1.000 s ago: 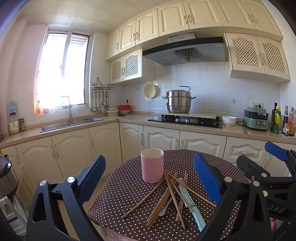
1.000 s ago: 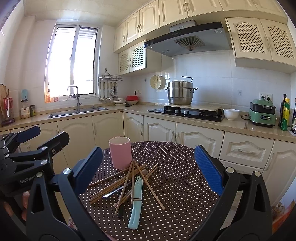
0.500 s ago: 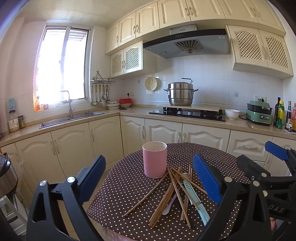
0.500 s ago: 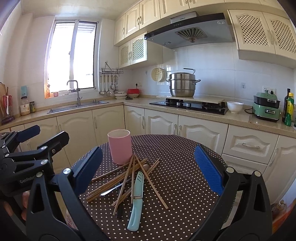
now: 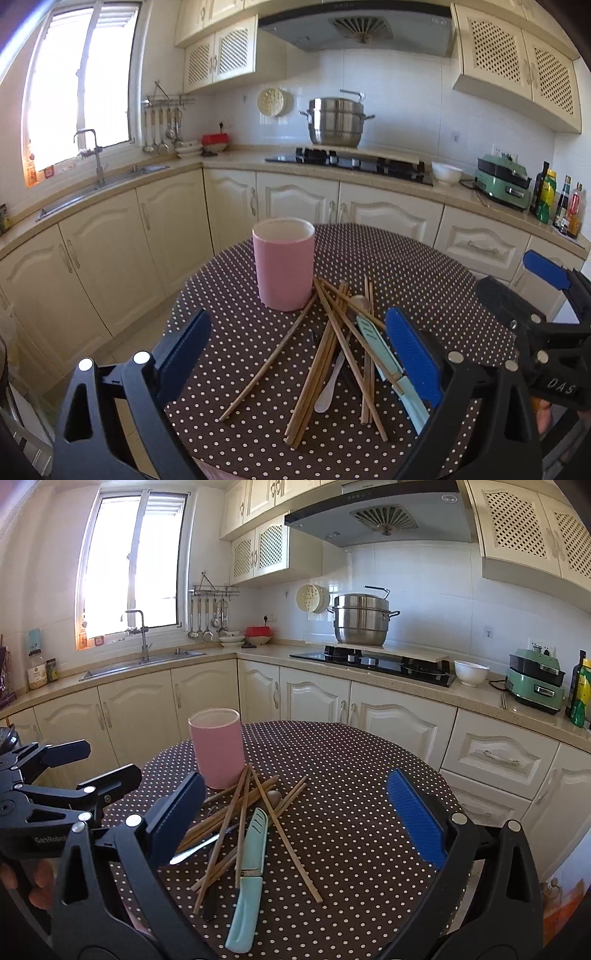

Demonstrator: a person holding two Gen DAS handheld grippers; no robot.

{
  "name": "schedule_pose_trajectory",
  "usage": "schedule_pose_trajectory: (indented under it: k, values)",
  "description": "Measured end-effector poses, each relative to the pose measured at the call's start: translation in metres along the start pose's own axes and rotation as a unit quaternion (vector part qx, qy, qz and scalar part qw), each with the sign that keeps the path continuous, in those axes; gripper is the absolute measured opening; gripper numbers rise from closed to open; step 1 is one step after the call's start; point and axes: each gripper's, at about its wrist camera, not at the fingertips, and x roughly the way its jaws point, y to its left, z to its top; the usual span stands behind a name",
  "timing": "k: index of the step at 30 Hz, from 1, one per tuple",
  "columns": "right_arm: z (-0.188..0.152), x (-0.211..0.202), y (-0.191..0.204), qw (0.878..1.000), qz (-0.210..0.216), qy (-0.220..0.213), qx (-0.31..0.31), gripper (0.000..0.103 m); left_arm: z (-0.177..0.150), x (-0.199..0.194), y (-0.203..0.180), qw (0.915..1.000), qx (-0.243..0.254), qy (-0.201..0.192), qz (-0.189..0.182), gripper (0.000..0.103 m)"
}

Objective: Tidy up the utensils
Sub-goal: 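Grasp a wooden chopstick with the left tool while the right tool grasps another chopstick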

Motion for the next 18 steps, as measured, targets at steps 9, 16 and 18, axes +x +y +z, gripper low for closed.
schedule_pose_trajectory:
  k: [9,16,18]
  values:
    - [-0.016,0.063,-0.025,0.995,-0.03,0.089,-0.022,0.097,-0.009,0.089,0.025,0.9884,0.015,0.144,-0.045,0.093]
    - [-0.018,0.105,-0.033,0.987,0.009,0.155,-0.038,0.097,-0.004,0.136,0.028,0.9746,0.031,0.212,-0.064,0.064]
    - [-0.015,0.117,-0.035,0.983,0.026,0.178,-0.04,0.097,-0.006,0.151,0.026,0.9702,0.039,0.233,-0.055,0.054]
